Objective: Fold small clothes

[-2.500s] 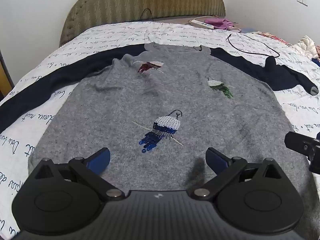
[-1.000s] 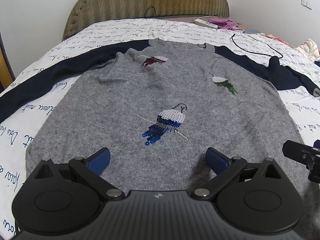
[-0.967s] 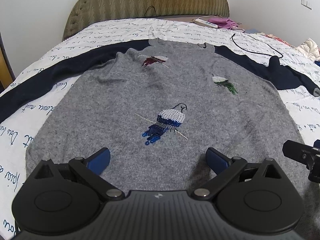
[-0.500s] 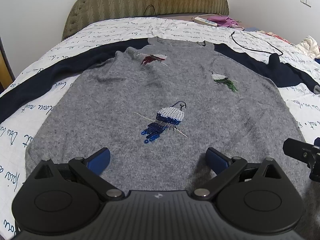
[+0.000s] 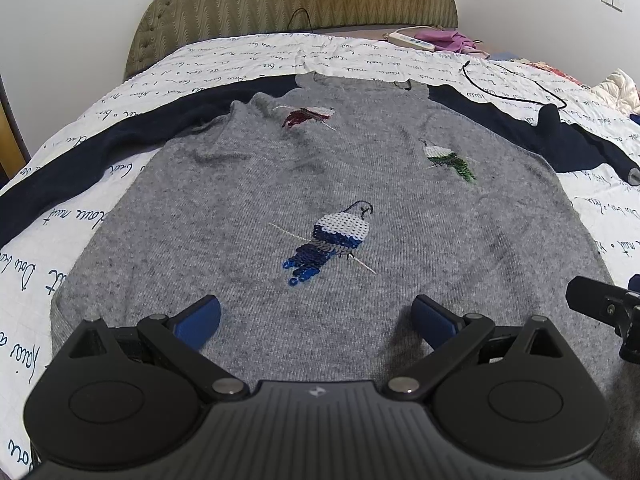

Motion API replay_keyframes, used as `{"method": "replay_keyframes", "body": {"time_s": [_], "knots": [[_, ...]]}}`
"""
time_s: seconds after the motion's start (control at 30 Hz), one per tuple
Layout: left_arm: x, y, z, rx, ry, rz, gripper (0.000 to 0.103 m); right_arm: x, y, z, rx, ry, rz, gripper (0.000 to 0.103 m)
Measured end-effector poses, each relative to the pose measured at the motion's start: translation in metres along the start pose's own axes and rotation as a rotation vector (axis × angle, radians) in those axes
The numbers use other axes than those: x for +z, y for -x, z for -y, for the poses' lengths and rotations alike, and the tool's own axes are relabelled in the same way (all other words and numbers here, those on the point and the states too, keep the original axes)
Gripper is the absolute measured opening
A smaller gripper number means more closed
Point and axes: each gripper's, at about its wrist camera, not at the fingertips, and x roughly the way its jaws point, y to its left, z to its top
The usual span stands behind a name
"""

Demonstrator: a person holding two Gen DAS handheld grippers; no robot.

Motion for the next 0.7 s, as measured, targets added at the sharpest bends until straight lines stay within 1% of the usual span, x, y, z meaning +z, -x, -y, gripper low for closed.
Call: {"method": "replay_keyframes", "body": {"time_s": [0.2,0.43,0.7], "knots": [[0.001,-0.002,0.002,0.002,-0.006,-0.002,0.102,-0.001,-0.002,-0.001,0.002,0.003,-0.003,0.103],[0.005,-0.009,0.008,0.003,-0.019,-0.007,0.102,-0.001,-0.010,0.008,0.004,-0.013,-0.009,0.103],[0.021,-0.022,0.019,-0.011,-0.036,-0.013,0.102,0.007,-0.020,0.024,0.011,-0.062,0.021,0.103]]}}
